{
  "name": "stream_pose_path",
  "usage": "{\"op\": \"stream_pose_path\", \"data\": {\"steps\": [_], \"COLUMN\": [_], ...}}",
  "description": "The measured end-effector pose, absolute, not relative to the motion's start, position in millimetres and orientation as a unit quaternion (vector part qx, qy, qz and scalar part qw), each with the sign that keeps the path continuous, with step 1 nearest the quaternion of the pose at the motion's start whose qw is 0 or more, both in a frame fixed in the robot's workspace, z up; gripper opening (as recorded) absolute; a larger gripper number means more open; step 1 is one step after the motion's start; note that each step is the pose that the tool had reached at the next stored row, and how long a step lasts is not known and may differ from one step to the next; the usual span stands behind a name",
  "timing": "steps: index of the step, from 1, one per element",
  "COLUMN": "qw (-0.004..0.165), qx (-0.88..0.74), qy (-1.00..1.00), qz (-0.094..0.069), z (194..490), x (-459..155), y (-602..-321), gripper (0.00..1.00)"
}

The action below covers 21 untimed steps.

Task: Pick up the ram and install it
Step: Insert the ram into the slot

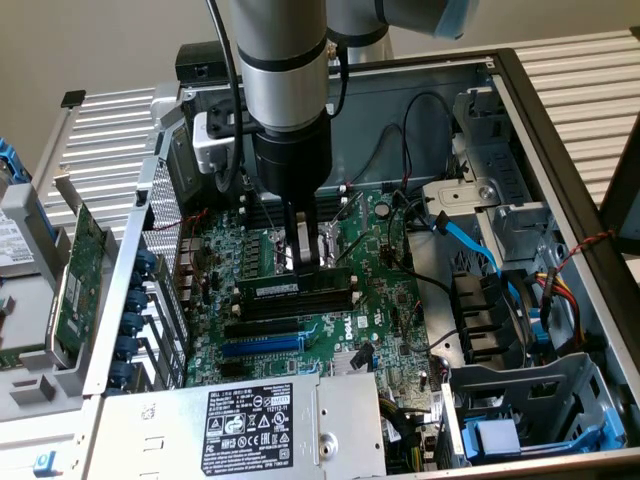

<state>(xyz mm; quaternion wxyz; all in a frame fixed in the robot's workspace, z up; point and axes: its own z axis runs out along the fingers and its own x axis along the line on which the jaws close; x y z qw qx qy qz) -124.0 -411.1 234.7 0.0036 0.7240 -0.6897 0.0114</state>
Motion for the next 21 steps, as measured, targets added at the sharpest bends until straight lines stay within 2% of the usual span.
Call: {"op": "stream_pose_path", "data": {"steps": [21], "qw": [0.002], "qx": [0.72], "qy": [-0.694], "qz": [0.01], "z": [233.6], "x": [-123.9], "y": [-414.1], "gripper": [0.14]}}
